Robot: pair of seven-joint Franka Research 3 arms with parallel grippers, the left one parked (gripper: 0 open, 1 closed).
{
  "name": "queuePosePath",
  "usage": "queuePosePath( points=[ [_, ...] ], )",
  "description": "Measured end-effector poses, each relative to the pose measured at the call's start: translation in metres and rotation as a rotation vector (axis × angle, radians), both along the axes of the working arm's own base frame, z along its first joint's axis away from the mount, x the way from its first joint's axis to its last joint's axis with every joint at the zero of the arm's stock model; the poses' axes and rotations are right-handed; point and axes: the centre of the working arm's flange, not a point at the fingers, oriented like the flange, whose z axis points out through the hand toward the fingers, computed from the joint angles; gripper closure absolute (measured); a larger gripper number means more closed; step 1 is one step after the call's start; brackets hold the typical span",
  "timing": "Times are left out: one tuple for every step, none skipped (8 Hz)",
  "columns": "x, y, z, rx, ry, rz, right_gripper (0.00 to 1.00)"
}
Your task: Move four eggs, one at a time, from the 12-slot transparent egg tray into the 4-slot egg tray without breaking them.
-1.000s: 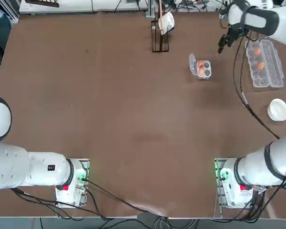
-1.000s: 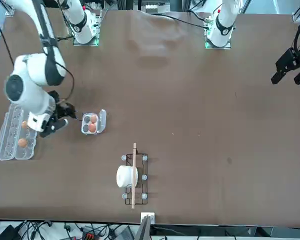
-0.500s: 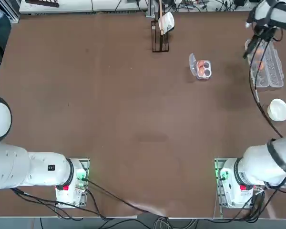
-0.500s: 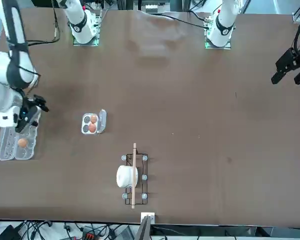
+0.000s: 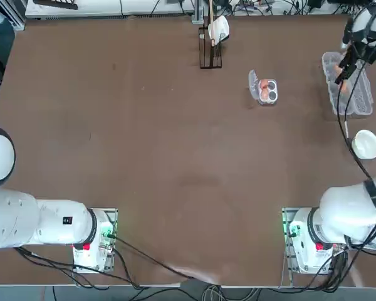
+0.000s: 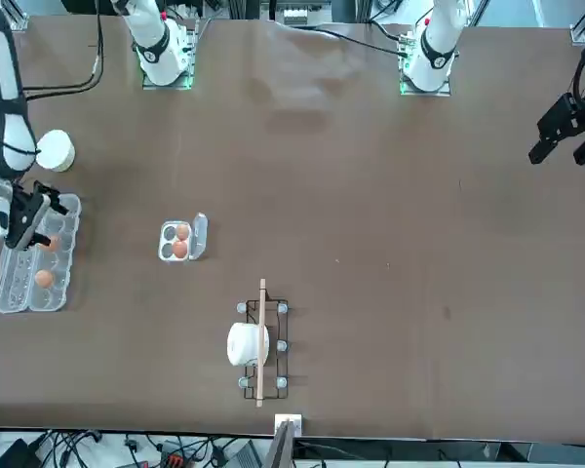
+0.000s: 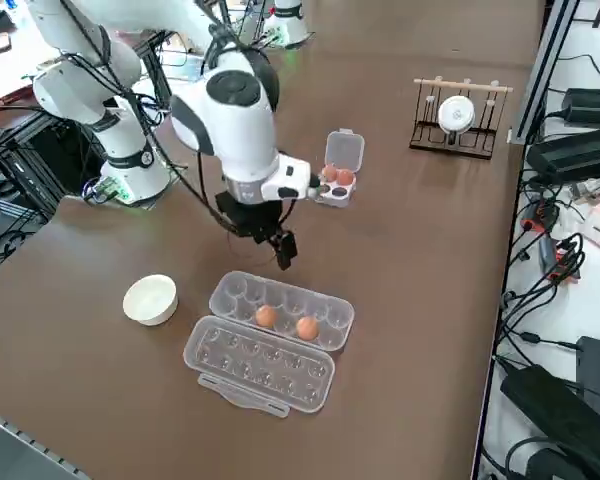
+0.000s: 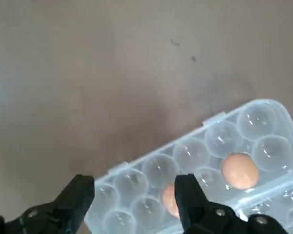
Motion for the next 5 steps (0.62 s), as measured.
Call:
queuePosePath(
  points=[
    [0.003,-0.011,-0.008,0.002,-0.002,0.044,0.00],
    [0.009,-0.018,-0.015,0.005,-0.003,0.085,0.00],
    [0.014,-0.023,-0.022,0.007,-0.003,0.124,0.00],
    [0.018,-0.028,-0.029,0.011,0.000,0.156,0.00],
    [0.019,-0.034,-0.037,0.016,0.005,0.177,0.00]
  ],
)
